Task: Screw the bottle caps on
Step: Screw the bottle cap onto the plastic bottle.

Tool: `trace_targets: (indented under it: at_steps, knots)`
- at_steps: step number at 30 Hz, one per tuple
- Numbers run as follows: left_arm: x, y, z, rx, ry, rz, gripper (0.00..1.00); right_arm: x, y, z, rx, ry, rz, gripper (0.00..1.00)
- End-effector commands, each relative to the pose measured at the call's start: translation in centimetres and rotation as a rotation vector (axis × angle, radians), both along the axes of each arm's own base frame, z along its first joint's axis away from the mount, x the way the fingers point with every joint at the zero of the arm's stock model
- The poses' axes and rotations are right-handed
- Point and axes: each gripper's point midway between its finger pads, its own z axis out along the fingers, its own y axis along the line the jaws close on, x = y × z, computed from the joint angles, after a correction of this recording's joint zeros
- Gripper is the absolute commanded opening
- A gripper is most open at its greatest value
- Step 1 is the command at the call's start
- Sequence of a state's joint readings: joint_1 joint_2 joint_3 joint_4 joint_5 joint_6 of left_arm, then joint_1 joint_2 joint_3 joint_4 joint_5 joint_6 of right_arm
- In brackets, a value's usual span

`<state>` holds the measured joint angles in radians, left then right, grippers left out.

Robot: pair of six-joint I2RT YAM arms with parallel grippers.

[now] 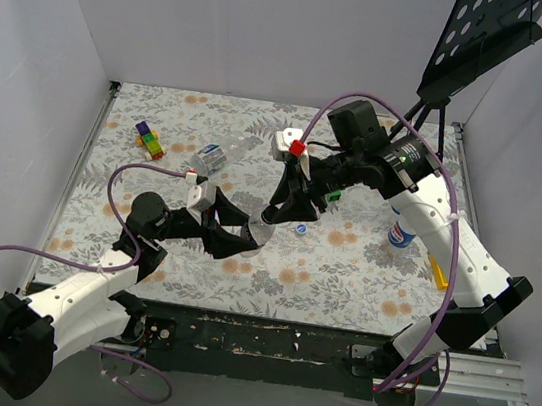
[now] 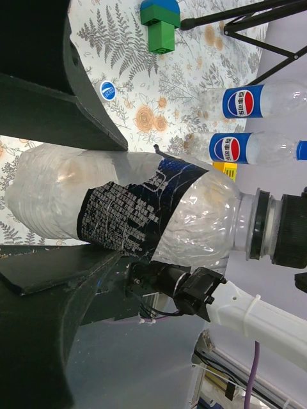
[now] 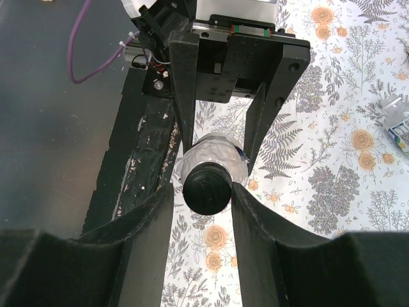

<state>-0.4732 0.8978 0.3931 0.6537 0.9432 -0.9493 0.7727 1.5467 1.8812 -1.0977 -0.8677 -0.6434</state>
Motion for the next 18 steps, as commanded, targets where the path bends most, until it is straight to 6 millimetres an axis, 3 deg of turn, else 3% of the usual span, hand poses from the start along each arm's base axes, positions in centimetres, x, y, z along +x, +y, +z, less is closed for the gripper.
trace_targets:
  at_steps: [1,10,18]
  knots:
    - [0.4,0.2,2.2,-0.031,-0.057,0.025,0.00,-1.1,-0.1,0.4,0.014,0.028,0.037,0.49]
    - [0.5,0.2,2.5,-0.047,-0.046,0.033,0.00,-0.9,0.2,-1.0,-0.020,0.017,0.017,0.45]
    - [0.9,0.4,2.9,-0.071,-0.040,0.070,0.00,-0.7,0.4,-1.6,-0.038,0.000,-0.025,0.13]
